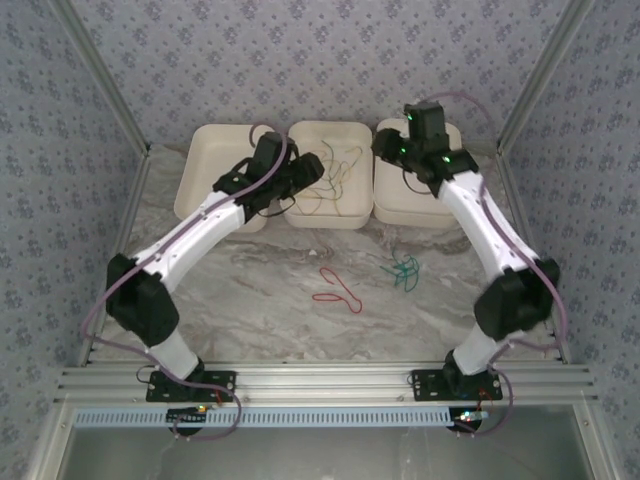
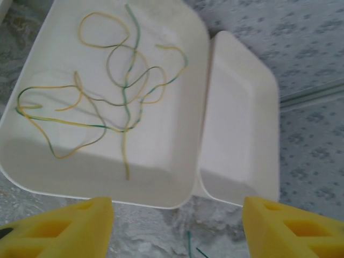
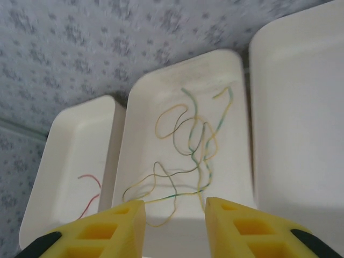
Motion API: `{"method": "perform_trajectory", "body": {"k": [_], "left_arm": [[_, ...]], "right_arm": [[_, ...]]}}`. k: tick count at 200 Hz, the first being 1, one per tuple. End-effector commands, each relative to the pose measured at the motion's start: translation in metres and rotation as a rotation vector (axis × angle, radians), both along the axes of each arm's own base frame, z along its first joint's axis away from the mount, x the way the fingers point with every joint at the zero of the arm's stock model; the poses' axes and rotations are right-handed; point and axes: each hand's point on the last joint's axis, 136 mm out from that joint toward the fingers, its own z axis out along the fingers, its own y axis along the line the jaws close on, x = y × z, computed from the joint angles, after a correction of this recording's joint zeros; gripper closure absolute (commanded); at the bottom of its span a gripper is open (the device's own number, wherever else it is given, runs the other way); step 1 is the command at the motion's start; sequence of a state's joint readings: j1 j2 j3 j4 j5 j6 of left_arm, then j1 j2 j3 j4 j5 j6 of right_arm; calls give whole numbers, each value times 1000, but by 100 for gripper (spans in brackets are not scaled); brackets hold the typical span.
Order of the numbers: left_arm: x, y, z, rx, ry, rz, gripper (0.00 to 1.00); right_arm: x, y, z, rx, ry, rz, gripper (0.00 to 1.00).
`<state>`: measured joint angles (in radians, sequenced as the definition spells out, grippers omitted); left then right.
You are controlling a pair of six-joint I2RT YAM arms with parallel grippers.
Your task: Untangle the cables
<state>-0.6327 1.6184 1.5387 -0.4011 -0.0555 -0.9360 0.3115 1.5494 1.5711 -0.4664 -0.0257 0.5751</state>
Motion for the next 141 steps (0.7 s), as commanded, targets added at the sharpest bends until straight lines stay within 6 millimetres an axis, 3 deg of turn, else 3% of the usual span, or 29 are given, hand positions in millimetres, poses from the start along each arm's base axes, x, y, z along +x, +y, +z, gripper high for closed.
{"method": "perform_trajectory", "body": {"k": [1, 17, 20, 29, 44, 57, 98, 141], "left_arm": [[-35, -5, 8, 32, -33, -59, 37], [-65, -15, -1, 41, -33, -111, 40], [-70, -17, -3, 42, -34, -120, 40], [-87, -23, -13, 45, -32, -147, 41], [-116, -32, -34, 50, -11, -181, 44], [-138, -40, -52, 63, -9, -207, 50], [-189, -58, -103, 117, 37, -265, 58], [-206, -55, -123, 131, 57, -255, 60]], "right_arm": [[-49, -46, -35, -75, 96, -199, 64], [-96, -70, -63, -89, 164, -259, 63], [-107, -74, -78, -102, 194, -263, 62], [-131, -82, -98, -105, 227, -271, 58], [-165, -87, -133, -80, 291, -266, 55], [-182, -83, -155, -62, 324, -228, 54], [-190, -70, -195, -164, 401, -133, 57], [-175, -43, -207, -333, 411, -37, 59]]}}
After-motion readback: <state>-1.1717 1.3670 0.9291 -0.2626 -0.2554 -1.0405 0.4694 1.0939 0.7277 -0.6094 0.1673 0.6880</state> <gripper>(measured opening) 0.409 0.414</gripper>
